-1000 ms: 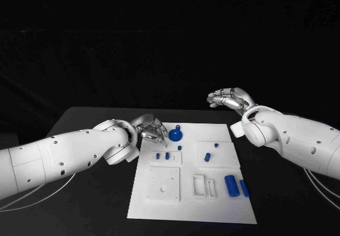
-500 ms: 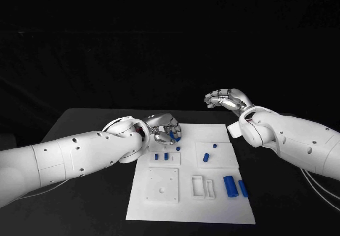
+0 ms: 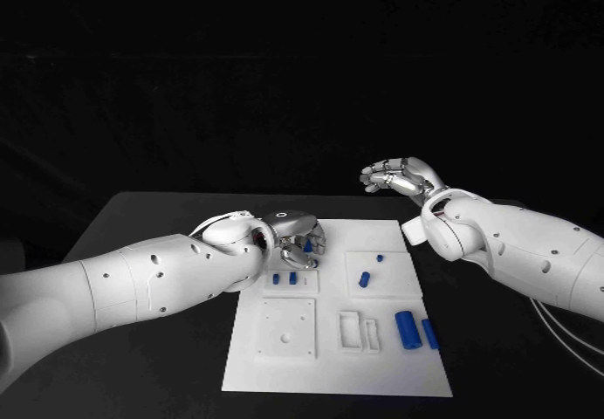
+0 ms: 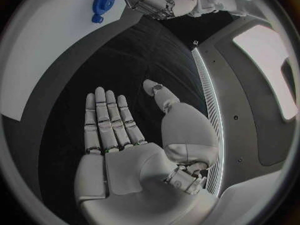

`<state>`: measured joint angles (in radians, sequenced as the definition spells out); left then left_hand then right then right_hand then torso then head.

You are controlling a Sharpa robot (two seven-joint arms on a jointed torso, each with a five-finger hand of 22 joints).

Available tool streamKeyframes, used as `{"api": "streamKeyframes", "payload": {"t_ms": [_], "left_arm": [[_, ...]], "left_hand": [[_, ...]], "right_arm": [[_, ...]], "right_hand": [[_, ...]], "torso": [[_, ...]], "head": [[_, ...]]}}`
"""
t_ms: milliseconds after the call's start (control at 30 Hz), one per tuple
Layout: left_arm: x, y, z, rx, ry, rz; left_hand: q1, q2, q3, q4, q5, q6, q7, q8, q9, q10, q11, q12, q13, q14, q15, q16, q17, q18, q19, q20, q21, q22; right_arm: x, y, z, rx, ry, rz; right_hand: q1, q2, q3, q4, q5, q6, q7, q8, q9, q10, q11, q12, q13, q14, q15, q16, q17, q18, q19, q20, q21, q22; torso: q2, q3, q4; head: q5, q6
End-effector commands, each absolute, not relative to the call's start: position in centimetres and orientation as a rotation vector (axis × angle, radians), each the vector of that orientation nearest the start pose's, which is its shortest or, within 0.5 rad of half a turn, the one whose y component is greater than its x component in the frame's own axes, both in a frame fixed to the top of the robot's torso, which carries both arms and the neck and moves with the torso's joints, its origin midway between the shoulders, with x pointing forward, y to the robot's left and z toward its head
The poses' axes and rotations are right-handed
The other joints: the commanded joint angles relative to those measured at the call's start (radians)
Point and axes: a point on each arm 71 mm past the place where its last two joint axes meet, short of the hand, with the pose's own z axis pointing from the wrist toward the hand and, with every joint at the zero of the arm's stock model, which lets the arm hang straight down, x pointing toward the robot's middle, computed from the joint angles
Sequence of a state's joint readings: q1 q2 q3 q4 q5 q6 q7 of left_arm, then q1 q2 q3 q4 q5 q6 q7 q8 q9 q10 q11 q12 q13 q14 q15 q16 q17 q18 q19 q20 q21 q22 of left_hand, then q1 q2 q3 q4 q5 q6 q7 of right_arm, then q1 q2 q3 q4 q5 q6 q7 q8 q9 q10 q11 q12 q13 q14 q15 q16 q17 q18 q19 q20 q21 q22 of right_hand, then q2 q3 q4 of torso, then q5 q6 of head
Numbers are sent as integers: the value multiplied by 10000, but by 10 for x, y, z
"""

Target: Assemble the parts on the task board

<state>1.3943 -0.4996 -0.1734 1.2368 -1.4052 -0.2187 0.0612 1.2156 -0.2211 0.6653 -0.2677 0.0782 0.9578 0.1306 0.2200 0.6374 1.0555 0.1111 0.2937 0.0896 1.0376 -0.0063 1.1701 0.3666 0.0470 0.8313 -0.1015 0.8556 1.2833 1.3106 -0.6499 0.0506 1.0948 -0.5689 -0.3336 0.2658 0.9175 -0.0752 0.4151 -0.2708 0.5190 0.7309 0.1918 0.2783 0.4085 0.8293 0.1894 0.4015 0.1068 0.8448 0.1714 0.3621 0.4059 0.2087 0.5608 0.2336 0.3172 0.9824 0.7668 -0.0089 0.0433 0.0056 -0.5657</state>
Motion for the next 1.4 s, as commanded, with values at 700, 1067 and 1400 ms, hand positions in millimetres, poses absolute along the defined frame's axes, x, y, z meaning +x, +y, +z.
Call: {"api": "streamKeyframes", "payload": {"t_ms": [700, 1067, 1400], "left_arm": [[541, 92, -159, 4939, 16710, -7194], [544, 91, -164, 4879, 16880, -7049], [544, 88, -166, 4951, 17044, -7096]], "left_hand": [[-143, 137, -91, 179, -61, 32, 26, -42, -144, 352, -50, -319, -68, 242, 2, 358, 122, 413, 295, -25, 175, 167], [-152, 467, -136, 237, -80, -31, 60, -86, -285, 692, -152, -442, -62, 438, -102, 850, 312, 481, 564, -124, 406, 344], [-206, 492, -171, 256, -102, -44, 69, -100, -352, 774, -175, -505, -67, 481, -126, 969, 345, 503, 627, -152, 467, 389]], "right_arm": [[582, -233, -108, 5756, 13598, 11518], [581, -233, -108, 5750, 13607, 11532], [582, -232, -108, 5739, 13620, 11556]], "right_hand": [[-101, 25, -72, 0, 38, -69, 414, 52, -20, 47, 48, 56, -31, -5, 43, -4, -18, 86, -40, 50, -44, 19], [-102, 24, -74, -1, 39, -69, 415, 54, -22, 47, 49, 59, -38, -5, 43, -3, -22, 89, -42, 53, -44, 21], [-102, 25, -75, -3, 39, -69, 414, 56, -25, 46, 49, 62, -46, -6, 42, -1, -27, 93, -43, 56, -43, 23]], "torso": [[-17, 9, 11], [-5, 9, 3], [-5, 10, 9]], "head": [[-85, -92], [-102, -82], [-131, -109]]}}
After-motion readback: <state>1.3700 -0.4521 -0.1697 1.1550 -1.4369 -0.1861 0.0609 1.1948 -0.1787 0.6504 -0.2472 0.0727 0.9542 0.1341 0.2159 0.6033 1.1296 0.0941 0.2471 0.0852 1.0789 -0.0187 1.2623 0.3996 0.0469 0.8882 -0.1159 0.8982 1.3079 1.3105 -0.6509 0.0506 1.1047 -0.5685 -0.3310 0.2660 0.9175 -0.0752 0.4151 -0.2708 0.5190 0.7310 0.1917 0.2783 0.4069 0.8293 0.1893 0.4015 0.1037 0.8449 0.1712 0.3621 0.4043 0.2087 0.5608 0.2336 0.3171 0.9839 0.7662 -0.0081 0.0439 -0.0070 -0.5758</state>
